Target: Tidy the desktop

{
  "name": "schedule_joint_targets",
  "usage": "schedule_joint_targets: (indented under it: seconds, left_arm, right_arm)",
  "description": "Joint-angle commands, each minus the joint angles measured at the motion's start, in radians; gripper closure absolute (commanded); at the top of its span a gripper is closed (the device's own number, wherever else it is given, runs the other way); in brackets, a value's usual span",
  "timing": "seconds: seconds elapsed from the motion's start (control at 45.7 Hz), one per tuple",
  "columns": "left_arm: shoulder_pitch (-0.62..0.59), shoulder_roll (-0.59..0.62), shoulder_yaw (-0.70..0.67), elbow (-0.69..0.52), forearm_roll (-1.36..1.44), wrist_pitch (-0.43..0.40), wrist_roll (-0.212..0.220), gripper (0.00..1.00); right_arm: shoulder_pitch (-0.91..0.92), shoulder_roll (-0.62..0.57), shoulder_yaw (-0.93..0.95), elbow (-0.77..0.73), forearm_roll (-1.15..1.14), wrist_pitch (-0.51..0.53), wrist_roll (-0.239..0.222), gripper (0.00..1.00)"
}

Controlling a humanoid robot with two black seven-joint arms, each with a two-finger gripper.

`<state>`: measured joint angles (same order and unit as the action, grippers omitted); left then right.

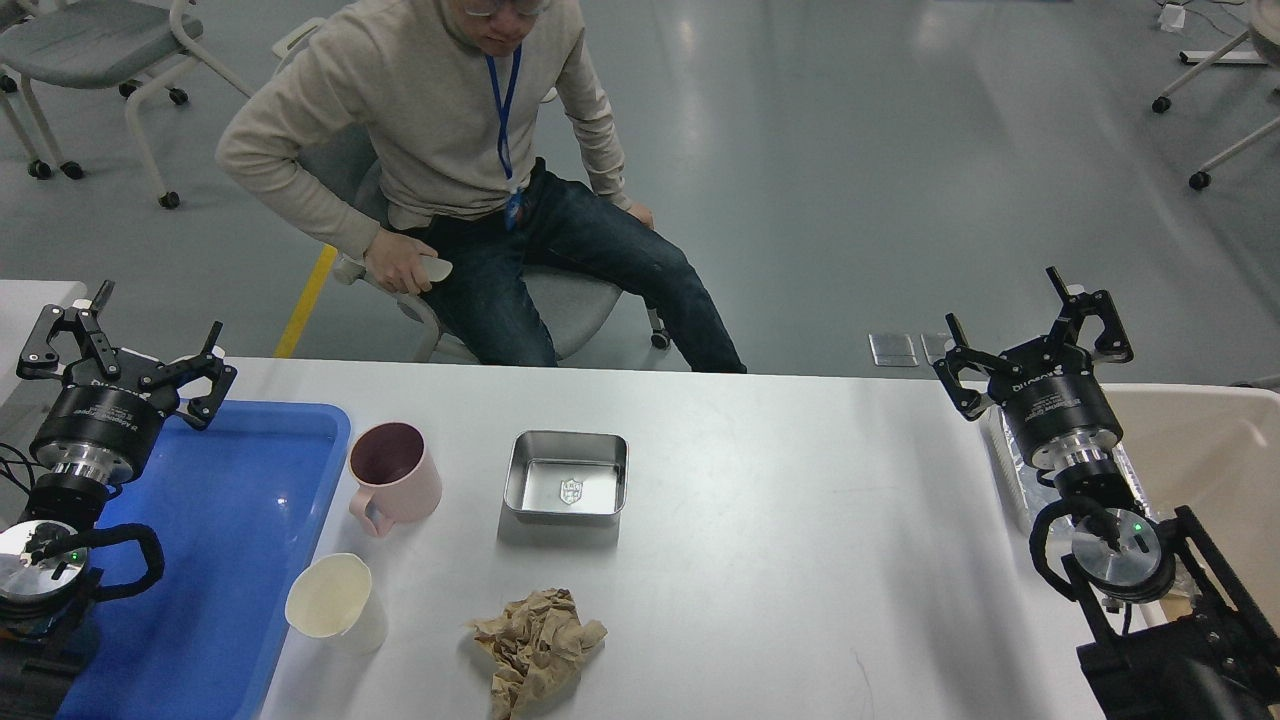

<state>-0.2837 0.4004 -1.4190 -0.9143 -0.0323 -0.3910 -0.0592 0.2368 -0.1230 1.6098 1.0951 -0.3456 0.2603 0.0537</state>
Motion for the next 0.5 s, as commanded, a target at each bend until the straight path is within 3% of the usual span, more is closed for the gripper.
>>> schedule_joint_targets:
  seconds: [0.0,0.482]
  left_arm:
    - [0.0,-0.005,-0.006,-0.001,-0.001,-0.005,-0.005,0.04]
    - [-0.008,0.002,-0.012,0.002,-0.012,0.032,-0.002,0.04]
  right_arm:
    - [0.001,0.013,-0.004,0.002,-0.001,-0.009,0.0,0.0]
    - [-0.005,-0.029,-0.008,-0.011,-0.001,0.037,0.0,0.0]
